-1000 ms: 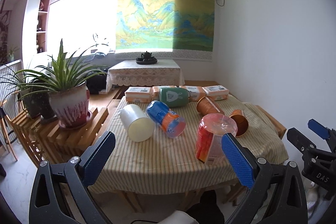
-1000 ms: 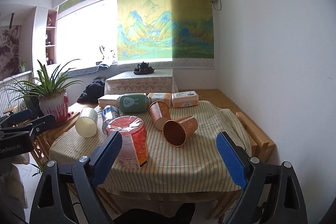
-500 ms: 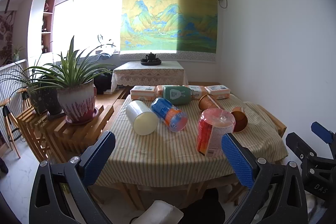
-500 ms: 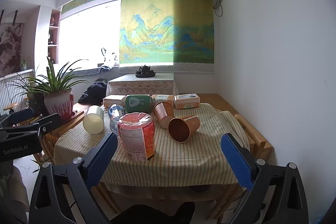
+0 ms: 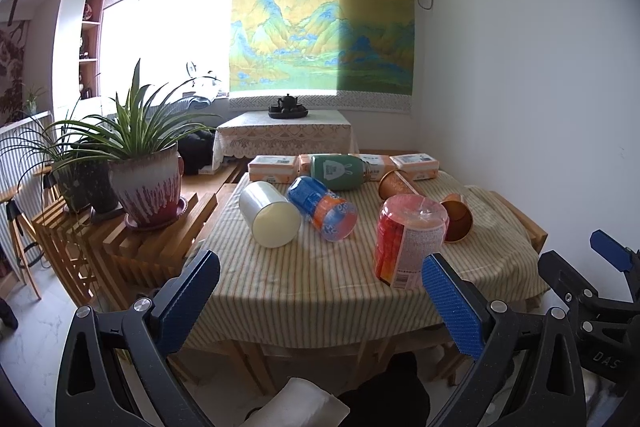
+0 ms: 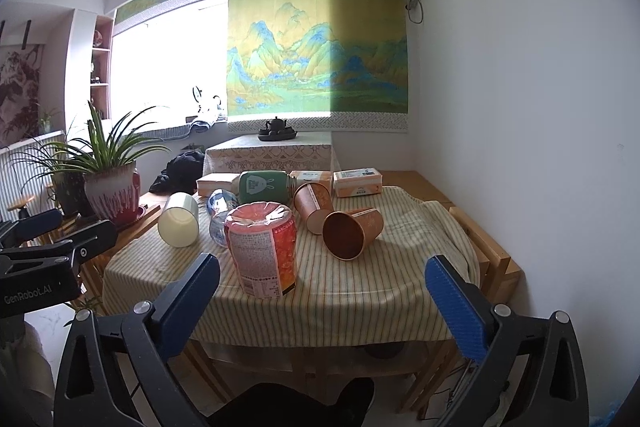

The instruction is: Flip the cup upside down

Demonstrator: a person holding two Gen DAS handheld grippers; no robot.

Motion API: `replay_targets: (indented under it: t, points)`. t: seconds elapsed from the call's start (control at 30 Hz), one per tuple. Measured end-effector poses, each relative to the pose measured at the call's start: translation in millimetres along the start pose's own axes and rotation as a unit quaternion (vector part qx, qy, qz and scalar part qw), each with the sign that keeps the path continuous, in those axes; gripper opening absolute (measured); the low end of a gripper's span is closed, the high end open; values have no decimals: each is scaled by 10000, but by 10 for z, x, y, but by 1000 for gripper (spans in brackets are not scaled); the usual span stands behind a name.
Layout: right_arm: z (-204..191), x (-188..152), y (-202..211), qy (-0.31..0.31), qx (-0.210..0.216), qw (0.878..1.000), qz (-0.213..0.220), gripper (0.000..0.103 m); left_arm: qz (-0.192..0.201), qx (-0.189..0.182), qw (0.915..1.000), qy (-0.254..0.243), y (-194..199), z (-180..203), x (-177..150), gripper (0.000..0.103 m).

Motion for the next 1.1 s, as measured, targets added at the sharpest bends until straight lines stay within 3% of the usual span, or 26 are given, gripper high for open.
replay_targets:
  t: [1.1]
  points:
    - [42, -4, 6, -107, -32, 9999, 35, 102, 7, 12, 10000, -1, 2, 6, 5, 102]
Point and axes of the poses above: each gripper's, at about its wrist camera, not at the fingertips, and y roughly against the way its jaws point, z to its right, x to its top, the point moved 8 cm from there along -y, roughly the way its jaws point, and after that the axes turned 7 degrees about -z, right-handed, at the moved point
